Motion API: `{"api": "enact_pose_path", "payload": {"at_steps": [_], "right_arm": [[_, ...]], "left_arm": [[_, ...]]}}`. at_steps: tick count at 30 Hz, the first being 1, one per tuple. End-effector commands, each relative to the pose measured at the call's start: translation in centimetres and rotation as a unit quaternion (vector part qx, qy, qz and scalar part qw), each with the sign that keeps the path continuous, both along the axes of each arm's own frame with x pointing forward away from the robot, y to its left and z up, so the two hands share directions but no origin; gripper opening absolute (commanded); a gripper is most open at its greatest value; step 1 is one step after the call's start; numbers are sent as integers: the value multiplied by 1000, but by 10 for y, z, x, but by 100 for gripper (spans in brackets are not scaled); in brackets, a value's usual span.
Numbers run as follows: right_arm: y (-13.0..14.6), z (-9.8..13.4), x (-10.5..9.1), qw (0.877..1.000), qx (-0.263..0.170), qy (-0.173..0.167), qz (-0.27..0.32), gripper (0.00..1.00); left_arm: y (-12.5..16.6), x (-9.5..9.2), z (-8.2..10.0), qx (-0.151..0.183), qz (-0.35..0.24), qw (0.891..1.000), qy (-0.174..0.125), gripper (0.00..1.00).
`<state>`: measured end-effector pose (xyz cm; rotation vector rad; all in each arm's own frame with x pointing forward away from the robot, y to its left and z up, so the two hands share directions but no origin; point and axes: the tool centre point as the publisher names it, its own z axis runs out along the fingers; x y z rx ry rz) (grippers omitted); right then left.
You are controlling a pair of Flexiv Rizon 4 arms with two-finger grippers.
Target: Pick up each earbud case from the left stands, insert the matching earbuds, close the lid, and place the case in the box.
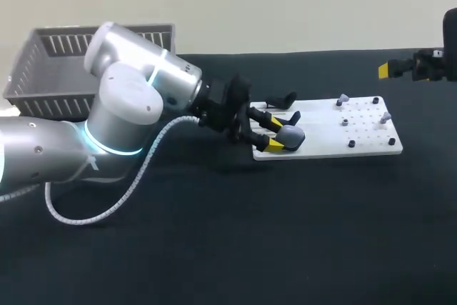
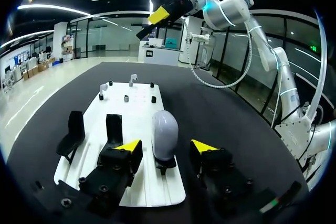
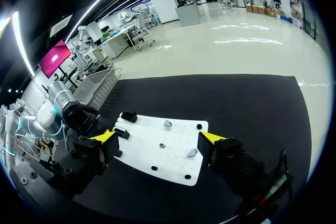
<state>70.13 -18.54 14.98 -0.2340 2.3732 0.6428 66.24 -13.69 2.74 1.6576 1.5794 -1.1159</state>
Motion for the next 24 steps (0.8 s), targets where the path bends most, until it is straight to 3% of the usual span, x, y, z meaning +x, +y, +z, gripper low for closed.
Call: {"api": "enact_pose_path", "payload": {"at_steps": [1,8,14,15,16,17,18,24], "right_arm": [[0,0,0,1000,0,0,0,100],[0,0,0,1000,0,0,0,100],[0,0,0,1000,0,0,0,100],[0,0,0,1000,0,0,0,100],[0,0,0,1000,0,0,0,100],[0,0,0,1000,0,0,0,100],[0,0,0,1000,0,0,0,100],[0,0,0,1000,0,0,0,100]], "left_arm": [[-4,4,-2,1,-5,1000,2,60],[-8,5,-3,0,-8,1000,3,57],[-11,5,-4,0,-12,1000,3,45],[-11,5,-4,0,-13,1000,3,40],[-12,5,-4,0,-14,1000,3,26],[-12,5,-4,0,-14,1000,2,4],[-12,5,-4,0,-15,1000,2,0],[-10,1,7,-8,-16,1000,-12,0]]}}
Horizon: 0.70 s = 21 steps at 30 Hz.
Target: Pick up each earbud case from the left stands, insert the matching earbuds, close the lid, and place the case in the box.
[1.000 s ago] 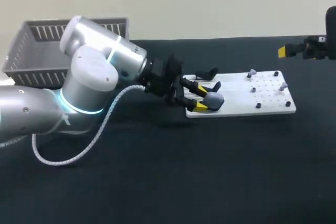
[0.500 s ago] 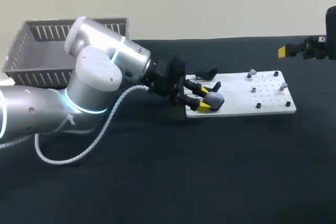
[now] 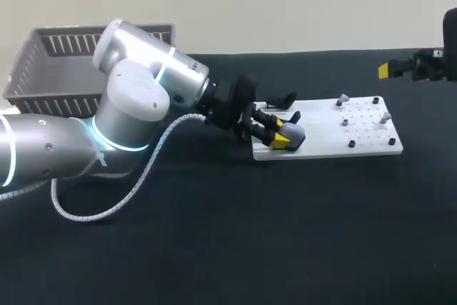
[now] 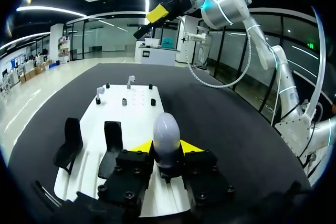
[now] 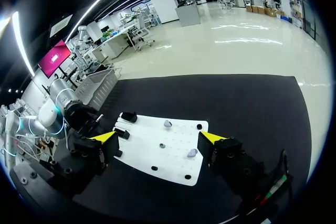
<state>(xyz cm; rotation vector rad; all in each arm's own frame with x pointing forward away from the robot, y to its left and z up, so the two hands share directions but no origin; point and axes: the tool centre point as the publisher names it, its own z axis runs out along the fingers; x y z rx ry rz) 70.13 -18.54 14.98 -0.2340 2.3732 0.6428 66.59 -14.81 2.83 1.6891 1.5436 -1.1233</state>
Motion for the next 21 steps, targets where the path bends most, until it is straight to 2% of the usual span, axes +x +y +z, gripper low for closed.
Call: {"api": "enact_pose_path", "payload": {"at_steps": [1,4,8,14,21], "right_arm": [[0,0,0,1000,0,0,0,100],[0,0,0,1000,0,0,0,100],[0,0,0,1000,0,0,0,100],[0,0,0,1000,0,0,0,100],[0,0,0,1000,0,0,0,100]], "left_arm": [[1,-4,10,-11,0,1000,-10,0],[4,-10,25,-27,-2,999,-26,0],[8,-20,48,-72,4,997,-38,0],[6,-32,69,-146,15,988,-46,0],[4,-47,90,-203,39,977,-51,0]]}}
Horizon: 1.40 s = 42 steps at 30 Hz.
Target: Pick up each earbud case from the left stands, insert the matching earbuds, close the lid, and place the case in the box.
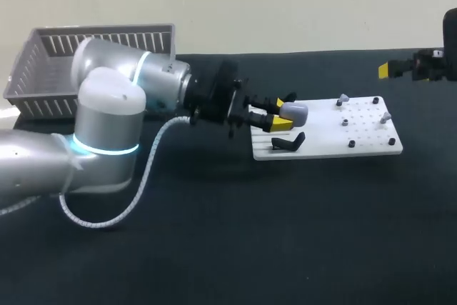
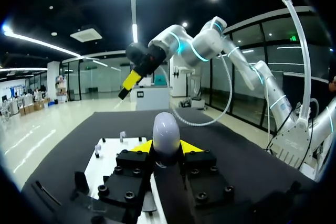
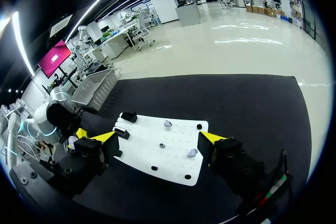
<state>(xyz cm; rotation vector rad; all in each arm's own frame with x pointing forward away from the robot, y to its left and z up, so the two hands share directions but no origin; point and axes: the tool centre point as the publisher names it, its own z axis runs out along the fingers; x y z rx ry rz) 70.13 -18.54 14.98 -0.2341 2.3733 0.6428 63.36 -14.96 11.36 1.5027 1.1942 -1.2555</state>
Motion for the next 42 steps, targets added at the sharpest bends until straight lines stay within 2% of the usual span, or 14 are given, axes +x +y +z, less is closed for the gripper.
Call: {"api": "enact_pose_path", "payload": {"at_steps": [1,9,14,16,27,42], "right_arm": [[0,0,0,1000,0,0,0,100],[0,0,0,1000,0,0,0,100],[0,0,0,1000,0,0,0,100],[0,0,0,1000,0,0,0,100],[0,0,0,1000,0,0,0,100],[0,0,0,1000,0,0,0,100]], "left_arm": [[6,-16,5,-36,59,998,-4,0],[1,-27,10,-56,53,997,-3,0],[4,-30,11,-56,54,997,-3,0],[5,-30,10,-67,51,996,1,0],[7,-29,8,-58,21,998,-4,0],[11,-28,7,-48,19,999,-2,0]]}}
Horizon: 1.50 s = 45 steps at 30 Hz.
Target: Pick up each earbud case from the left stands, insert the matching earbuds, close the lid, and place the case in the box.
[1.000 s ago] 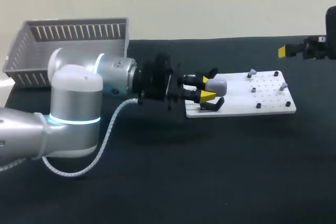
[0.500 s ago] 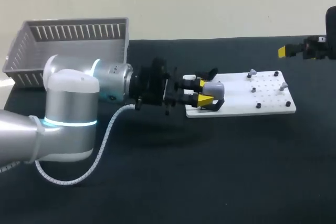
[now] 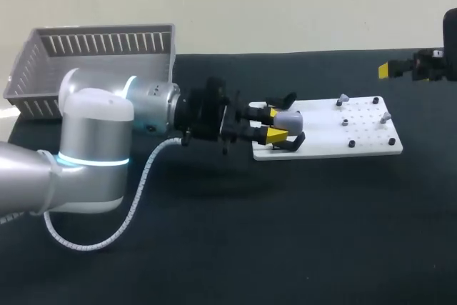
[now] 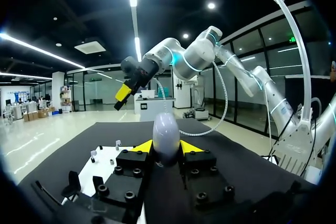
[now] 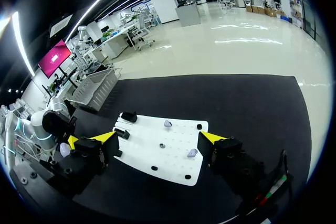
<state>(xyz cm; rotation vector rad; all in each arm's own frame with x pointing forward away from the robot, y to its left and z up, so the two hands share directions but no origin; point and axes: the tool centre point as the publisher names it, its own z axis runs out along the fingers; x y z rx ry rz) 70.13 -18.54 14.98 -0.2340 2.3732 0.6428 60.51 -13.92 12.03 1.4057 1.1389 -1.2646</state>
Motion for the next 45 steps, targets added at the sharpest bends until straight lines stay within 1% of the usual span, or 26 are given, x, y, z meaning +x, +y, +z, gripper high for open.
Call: {"api": "enact_pose_path", "payload": {"at_steps": [1,2,3,5,7,11,16,19,20,22,26,28,33,41,45], "right_arm": [[0,0,0,1000,0,0,0,100],[0,0,0,1000,0,0,0,100],[-1,6,-4,1000,-2,-9,7,100],[1,16,-15,999,11,-21,24,100],[6,21,-26,999,5,-27,38,100],[23,29,-55,997,-18,-33,69,100],[47,39,-87,994,-24,-39,95,100],[62,39,-99,993,-58,-38,98,100],[67,39,-103,993,-59,-36,100,100],[79,38,-109,991,-77,-32,105,100],[101,34,-118,988,-107,-26,111,100],[113,31,-121,985,-130,-21,115,100],[132,27,-127,983,-129,-15,132,100],[149,19,-133,981,-128,2,147,100],[156,10,-131,980,-128,15,154,100]], "left_arm": [[0,0,0,0,0,1000,0,0],[0,0,0,0,0,1000,0,0],[0,0,0,0,0,1000,0,0],[0,0,0,0,0,1000,0,0],[0,0,0,0,0,1000,0,0],[0,0,0,0,0,1000,0,0],[0,0,0,0,0,1000,0,0],[0,0,0,0,0,1000,0,0],[0,0,0,0,0,1000,0,0],[0,0,0,0,0,1000,0,0],[0,0,0,0,0,1000,0,0],[0,0,0,0,0,1000,0,0],[0,0,0,0,0,1000,0,0],[0,0,0,0,0,1000,0,0],[0,0,0,0,0,1000,0,0]]}}
